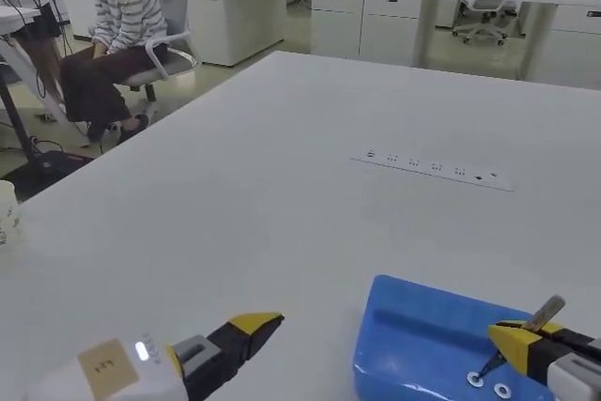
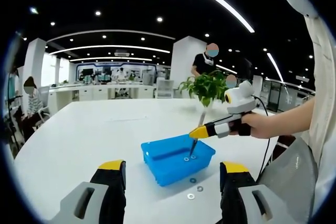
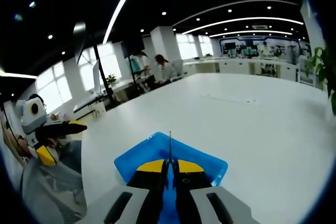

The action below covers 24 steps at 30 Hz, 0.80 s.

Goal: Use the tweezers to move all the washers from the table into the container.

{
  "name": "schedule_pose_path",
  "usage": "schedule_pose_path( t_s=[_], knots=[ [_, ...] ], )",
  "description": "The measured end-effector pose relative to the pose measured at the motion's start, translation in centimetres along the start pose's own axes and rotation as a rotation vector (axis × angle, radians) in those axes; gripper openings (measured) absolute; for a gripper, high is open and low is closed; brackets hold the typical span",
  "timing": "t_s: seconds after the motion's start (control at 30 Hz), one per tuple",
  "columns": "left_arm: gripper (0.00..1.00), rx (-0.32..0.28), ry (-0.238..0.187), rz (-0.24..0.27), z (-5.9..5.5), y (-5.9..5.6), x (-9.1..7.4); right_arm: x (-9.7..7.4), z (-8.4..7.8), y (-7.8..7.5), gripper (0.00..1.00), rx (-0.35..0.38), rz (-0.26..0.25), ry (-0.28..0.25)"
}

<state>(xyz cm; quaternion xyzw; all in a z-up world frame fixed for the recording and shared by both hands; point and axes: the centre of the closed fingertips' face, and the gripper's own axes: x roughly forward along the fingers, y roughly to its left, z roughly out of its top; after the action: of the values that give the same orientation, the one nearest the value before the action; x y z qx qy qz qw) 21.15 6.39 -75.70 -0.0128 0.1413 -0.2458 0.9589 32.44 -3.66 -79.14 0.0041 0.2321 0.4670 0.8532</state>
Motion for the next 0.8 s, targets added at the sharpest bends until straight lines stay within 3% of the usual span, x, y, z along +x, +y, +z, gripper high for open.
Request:
schedule_pose_path(
  t_s=[0.8],
  knots=[
    [0.73, 0.004, -0.006, 0.004, 0.2, 0.0, 0.0, -2.6, 0.8, 2.8, 0.03, 0.031, 0.026, -0.064]
  ],
)
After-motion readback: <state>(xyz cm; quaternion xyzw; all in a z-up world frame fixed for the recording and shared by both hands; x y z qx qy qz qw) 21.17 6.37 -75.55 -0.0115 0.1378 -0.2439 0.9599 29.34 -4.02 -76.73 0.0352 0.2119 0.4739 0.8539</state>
